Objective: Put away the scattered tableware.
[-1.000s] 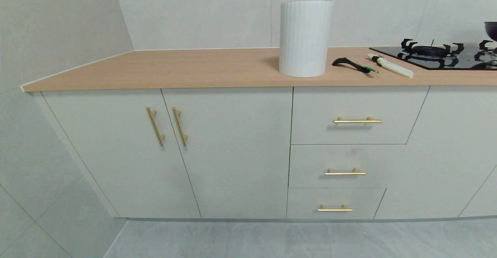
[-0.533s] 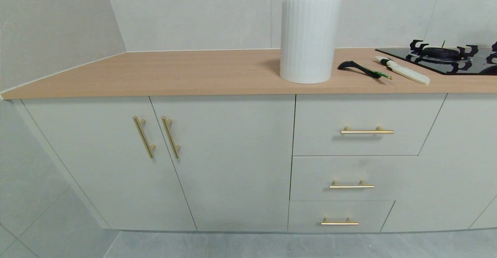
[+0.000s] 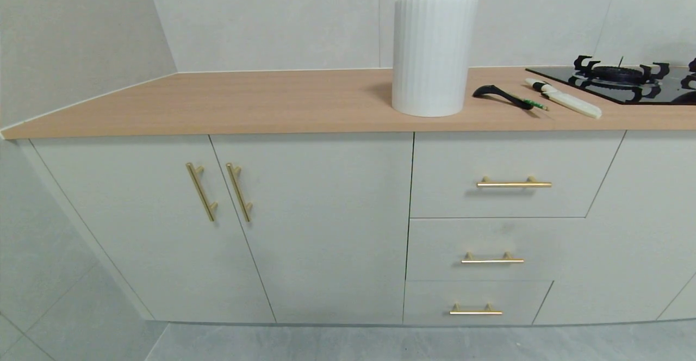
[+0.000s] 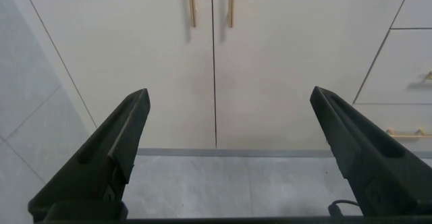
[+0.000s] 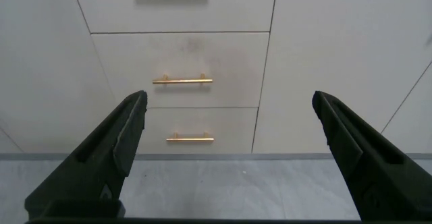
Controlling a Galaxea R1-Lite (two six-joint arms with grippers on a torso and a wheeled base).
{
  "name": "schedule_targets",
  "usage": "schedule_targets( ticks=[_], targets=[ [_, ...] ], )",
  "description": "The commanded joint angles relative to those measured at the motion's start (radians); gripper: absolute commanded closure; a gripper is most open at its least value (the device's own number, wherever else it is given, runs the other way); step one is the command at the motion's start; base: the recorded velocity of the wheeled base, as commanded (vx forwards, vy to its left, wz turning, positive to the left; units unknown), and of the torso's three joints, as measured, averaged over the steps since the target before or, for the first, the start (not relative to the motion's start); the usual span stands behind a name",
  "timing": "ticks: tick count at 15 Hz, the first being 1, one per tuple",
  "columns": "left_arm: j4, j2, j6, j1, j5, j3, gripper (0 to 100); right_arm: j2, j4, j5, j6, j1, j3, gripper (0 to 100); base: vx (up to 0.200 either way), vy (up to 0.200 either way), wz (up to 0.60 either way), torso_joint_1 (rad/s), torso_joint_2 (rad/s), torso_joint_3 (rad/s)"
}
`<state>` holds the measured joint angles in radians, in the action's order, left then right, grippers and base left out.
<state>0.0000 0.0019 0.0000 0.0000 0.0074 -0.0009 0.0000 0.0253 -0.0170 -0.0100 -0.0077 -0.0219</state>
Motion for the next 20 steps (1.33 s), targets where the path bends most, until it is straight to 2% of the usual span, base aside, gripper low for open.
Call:
schedule_targets(
  ticks=[1, 2, 7, 13, 16, 19, 20],
  targets=[
    [0.0, 0.0, 0.0, 0.0, 0.0, 0.001, 0, 0.064, -0.005, 0.011, 0.018, 0.015, -0.153, 0, 0.0, 0.0, 0.0, 0.0, 0.0, 0.0],
    [0.0, 0.0, 0.0, 0.0, 0.0, 0.001, 0, 0.098, -0.005, 0.019, 0.018, 0.021, -0.165, 0, 0.0, 0.0, 0.0, 0.0, 0.0, 0.0],
    [0.0, 0.0, 0.0, 0.0, 0.0, 0.001, 0, 0.618, -0.064, 0.097, 0.015, 0.075, -0.205, 0, 0.0, 0.0, 0.0, 0.0, 0.0, 0.0],
    [0.0, 0.0, 0.0, 0.0, 0.0, -0.001, 0, 1.121, -0.173, 0.097, 0.016, 0.155, -0.309, 0, 0.0, 0.0, 0.0, 0.0, 0.0, 0.0],
    [0.0, 0.0, 0.0, 0.0, 0.0, -0.001, 0, 1.424, -0.427, 0.091, 0.016, 0.178, -0.312, 0, 0.0, 0.0, 0.0, 0.0, 0.0, 0.0],
    [0.0, 0.0, 0.0, 0.0, 0.0, -0.001, 0, 1.651, -0.617, 0.075, 0.015, 0.178, -0.329, 0, 0.0, 0.0, 0.0, 0.0, 0.0, 0.0],
    [0.0, 0.0, 0.0, 0.0, 0.0, -0.001, 0, 1.758, -0.686, 0.035, 0.015, 0.178, -0.362, 0, 0.0, 0.0, 0.0, 0.0, 0.0, 0.0]
  ],
)
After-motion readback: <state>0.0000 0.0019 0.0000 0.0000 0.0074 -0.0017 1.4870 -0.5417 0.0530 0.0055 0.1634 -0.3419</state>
